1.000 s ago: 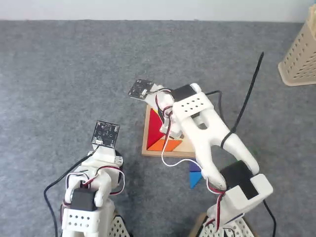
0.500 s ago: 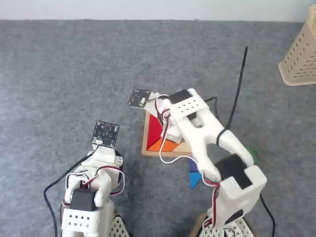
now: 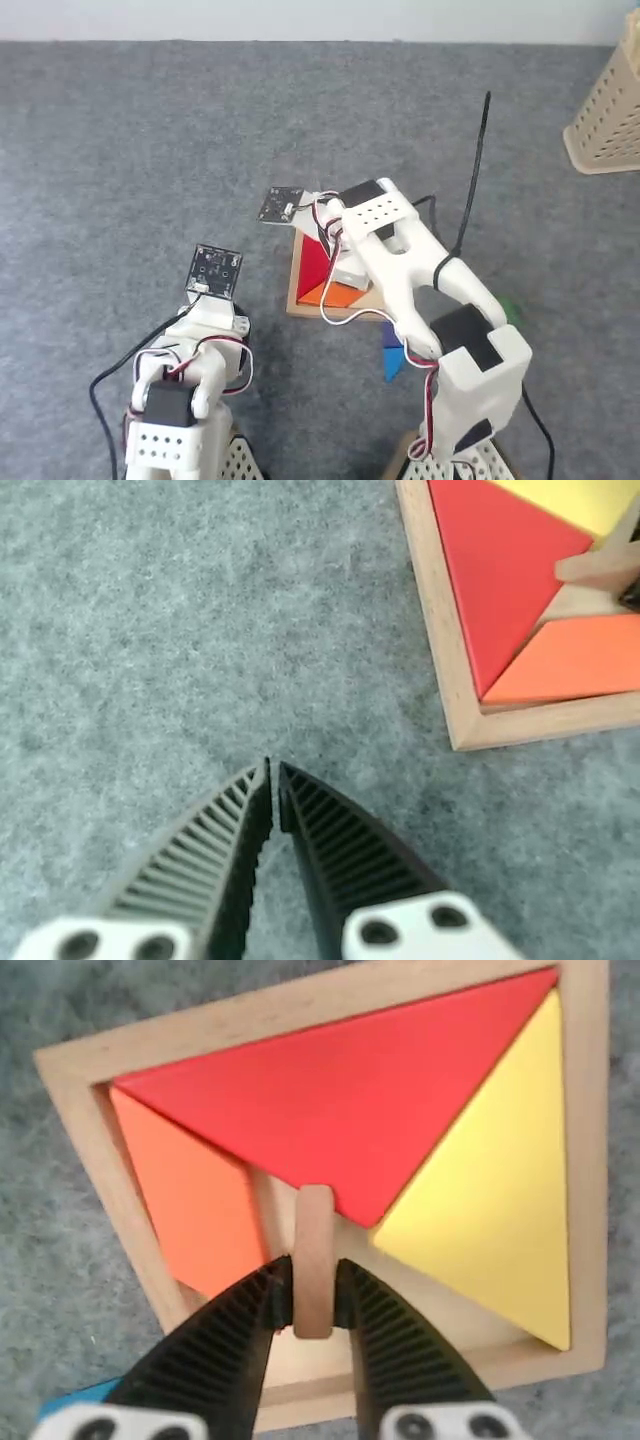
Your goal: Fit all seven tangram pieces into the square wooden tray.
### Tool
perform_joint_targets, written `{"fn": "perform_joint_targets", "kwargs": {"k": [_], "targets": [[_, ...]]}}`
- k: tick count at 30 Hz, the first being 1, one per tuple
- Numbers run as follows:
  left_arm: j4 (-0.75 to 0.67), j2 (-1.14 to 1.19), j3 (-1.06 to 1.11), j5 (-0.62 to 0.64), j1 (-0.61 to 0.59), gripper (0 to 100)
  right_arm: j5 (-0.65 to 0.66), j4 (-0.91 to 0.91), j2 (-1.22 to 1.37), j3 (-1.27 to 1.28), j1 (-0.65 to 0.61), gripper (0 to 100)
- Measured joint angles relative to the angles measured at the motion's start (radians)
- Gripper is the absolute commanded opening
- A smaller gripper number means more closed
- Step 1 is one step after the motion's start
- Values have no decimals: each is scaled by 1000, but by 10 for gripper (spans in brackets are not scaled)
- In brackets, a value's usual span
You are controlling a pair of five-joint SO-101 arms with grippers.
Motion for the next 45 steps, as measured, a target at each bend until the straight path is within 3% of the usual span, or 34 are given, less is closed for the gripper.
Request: {"fn": "perform_joint_targets", "kwargs": {"k": [15,19,29,42,45], "targets": [[0,0,0,0,0,12,-25,8,0,0,15,103],[0,0,0,0,0,12,-25,8,0,2,15,154],[0,0,0,0,0,12,-31,-8,-149,77,15,155],[0,0,0,0,0,12,-146,-104,-130,78,34,154],[0,0,0,0,0,12,-210,-109,-133,84,35,108]]}}
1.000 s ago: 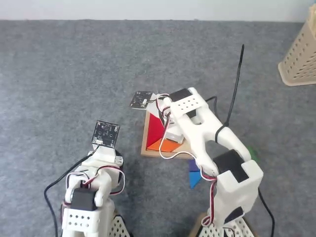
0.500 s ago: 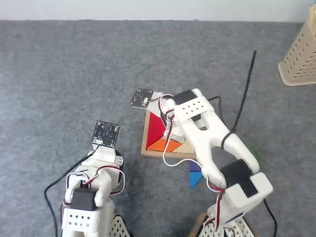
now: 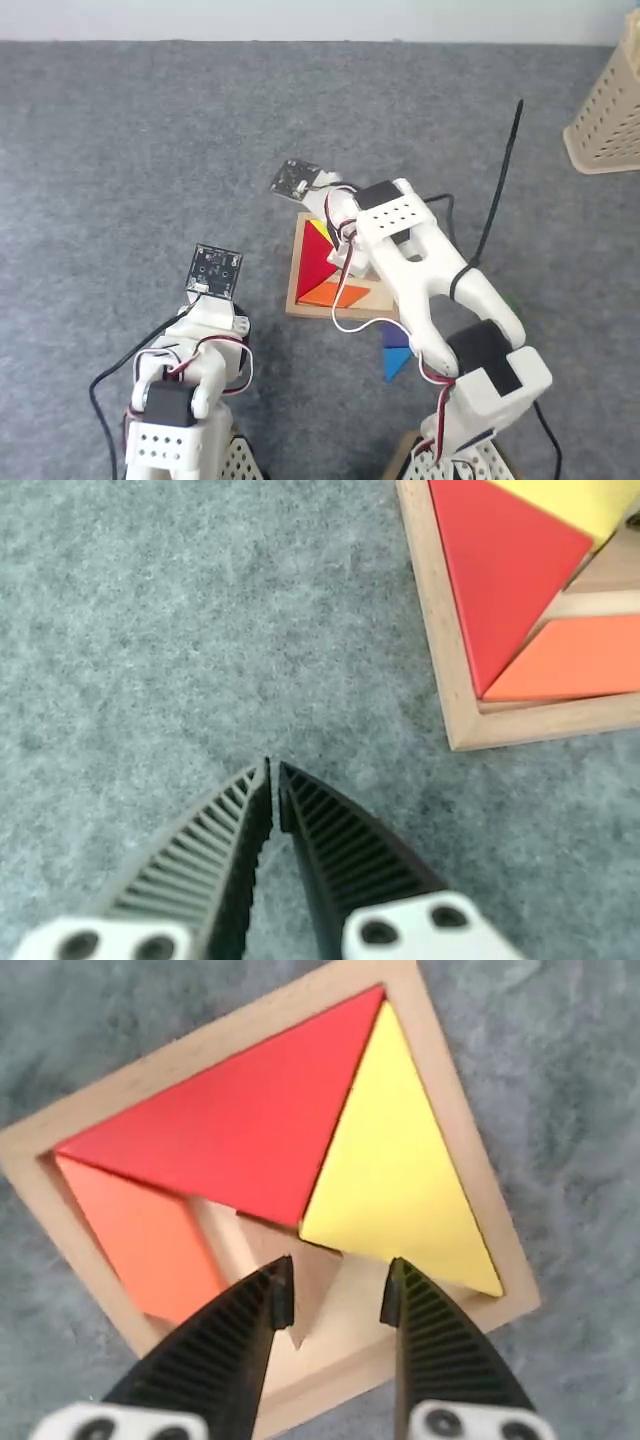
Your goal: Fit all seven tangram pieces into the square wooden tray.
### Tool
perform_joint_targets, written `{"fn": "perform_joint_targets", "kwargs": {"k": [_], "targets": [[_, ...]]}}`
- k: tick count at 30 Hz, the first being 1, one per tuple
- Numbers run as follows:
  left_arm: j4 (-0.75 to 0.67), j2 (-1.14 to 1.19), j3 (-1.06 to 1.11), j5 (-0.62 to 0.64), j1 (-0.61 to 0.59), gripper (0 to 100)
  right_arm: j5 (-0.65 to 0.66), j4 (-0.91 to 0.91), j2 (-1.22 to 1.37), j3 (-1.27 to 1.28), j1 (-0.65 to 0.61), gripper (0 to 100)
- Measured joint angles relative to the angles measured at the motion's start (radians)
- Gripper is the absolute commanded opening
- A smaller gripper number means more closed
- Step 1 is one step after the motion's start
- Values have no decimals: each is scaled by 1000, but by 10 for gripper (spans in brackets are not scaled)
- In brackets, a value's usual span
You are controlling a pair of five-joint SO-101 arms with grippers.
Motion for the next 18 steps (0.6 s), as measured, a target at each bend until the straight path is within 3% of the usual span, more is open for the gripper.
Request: {"fn": "perform_joint_targets", "kwargs": {"k": [4,10,18], "targets": [[0,0,0,0,0,12,-95,-9,-18,40,43,3],[0,0,0,0,0,12,-166,-9,-43,58,144,6],[0,0,0,0,0,12,-164,-9,-43,91,74,6]]}}
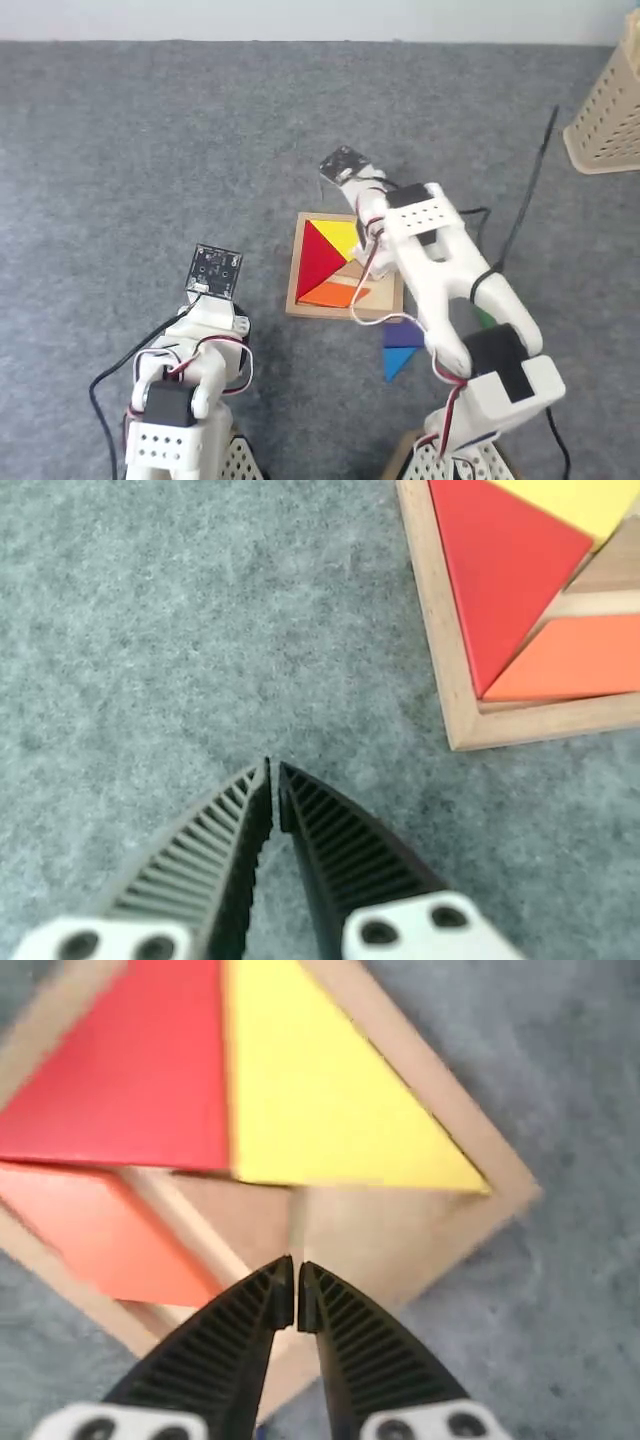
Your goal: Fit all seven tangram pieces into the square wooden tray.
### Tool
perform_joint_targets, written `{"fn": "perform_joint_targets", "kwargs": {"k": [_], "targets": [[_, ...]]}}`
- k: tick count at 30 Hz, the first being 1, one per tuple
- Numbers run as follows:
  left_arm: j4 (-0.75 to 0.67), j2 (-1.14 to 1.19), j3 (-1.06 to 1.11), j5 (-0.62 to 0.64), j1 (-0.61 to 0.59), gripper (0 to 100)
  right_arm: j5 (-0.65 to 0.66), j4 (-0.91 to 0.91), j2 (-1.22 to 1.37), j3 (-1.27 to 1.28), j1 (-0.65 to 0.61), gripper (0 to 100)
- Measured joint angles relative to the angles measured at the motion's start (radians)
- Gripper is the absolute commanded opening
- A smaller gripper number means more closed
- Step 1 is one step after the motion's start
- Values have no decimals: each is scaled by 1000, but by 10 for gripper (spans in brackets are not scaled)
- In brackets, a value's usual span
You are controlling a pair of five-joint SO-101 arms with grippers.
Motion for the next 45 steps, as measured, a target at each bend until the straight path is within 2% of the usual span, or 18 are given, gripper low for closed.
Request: {"fn": "perform_joint_targets", "kwargs": {"k": [5,12,19,28,39,45], "targets": [[0,0,0,0,0,12,-5,-25,11,0,-51,6],[0,0,0,0,0,12,-8,-37,11,0,-51,6],[0,0,0,0,0,12,-34,-34,6,0,31,6],[0,0,0,0,0,12,-44,-52,69,0,31,6],[0,0,0,0,0,12,-66,-64,77,0,-117,6],[0,0,0,0,0,12,-87,-64,77,0,-123,6]]}}
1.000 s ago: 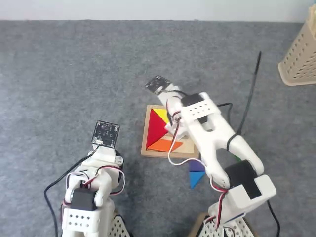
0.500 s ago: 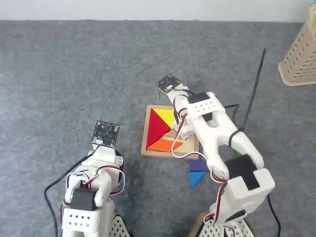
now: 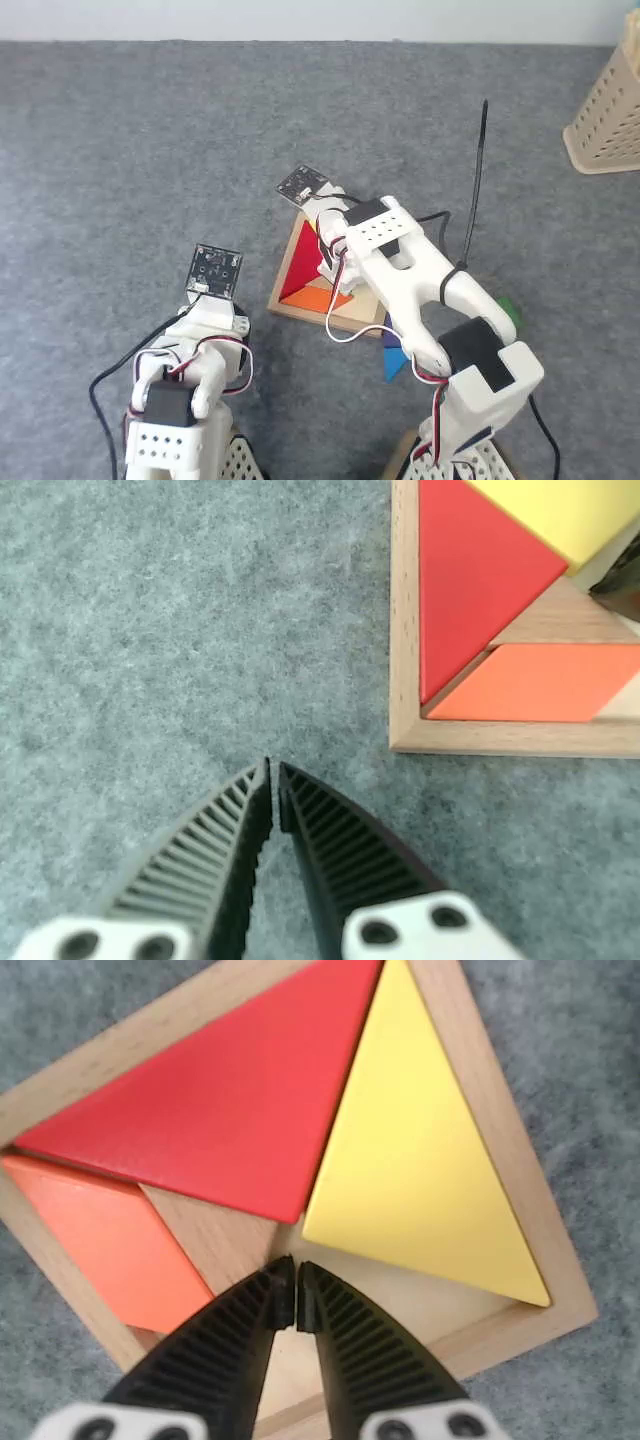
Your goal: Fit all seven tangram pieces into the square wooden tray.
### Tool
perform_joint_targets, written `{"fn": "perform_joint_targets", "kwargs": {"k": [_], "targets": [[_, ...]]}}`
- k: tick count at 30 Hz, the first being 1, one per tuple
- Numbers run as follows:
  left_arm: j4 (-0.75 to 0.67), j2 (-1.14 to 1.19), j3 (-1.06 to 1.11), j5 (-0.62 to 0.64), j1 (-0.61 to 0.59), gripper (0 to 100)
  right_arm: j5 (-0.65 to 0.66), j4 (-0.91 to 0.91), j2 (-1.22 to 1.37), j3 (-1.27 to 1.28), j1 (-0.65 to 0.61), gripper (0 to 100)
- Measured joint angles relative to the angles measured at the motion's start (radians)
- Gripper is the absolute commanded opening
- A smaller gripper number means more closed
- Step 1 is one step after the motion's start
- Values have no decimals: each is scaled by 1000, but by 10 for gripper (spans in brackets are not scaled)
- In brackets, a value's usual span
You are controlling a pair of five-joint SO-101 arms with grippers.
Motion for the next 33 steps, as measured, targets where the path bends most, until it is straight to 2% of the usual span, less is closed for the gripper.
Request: {"fn": "perform_joint_targets", "kwargs": {"k": [11,15,25,33], "targets": [[0,0,0,0,0,12,-46,49,-91,2,-2,6],[0,0,0,0,0,12,-48,34,-132,72,20,6],[0,0,0,0,0,12,-55,8,-222,130,161,6],[0,0,0,0,0,12,-57,213,-456,130,359,6]]}}
